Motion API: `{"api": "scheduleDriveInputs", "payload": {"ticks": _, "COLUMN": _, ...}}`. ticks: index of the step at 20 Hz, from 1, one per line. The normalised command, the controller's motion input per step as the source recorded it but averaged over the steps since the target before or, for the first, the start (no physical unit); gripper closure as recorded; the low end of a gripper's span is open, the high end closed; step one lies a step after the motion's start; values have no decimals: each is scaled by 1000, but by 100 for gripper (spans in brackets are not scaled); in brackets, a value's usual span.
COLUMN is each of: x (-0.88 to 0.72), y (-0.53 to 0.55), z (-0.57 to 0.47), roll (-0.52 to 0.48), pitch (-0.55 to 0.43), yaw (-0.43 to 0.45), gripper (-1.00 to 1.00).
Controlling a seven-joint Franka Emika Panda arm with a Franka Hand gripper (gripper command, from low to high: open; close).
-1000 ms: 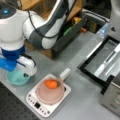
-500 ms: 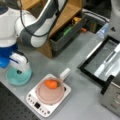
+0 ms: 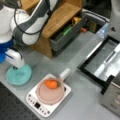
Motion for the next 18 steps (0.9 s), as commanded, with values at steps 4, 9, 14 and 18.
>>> {"api": "scheduleDriveInputs", "payload": {"ticks": 4, "x": 375, "y": -211, "z": -80, "roll": 397, "pitch": 118, "yaw": 21, "gripper": -100}}
{"api": "scheduleDriveInputs", "payload": {"ticks": 9, "x": 320, "y": -240, "z": -55, "roll": 355, "pitch": 69, "yaw": 53, "gripper": -100}}
{"api": "scheduleDriveInputs", "payload": {"ticks": 14, "x": 175, "y": -288, "z": 18, "roll": 275, "pitch": 54, "yaw": 72, "gripper": -100}}
{"api": "scheduleDriveInputs", "payload": {"ticks": 18, "x": 93, "y": -292, "z": 43, "roll": 268, "pitch": 42, "yaw": 75, "gripper": -100}}
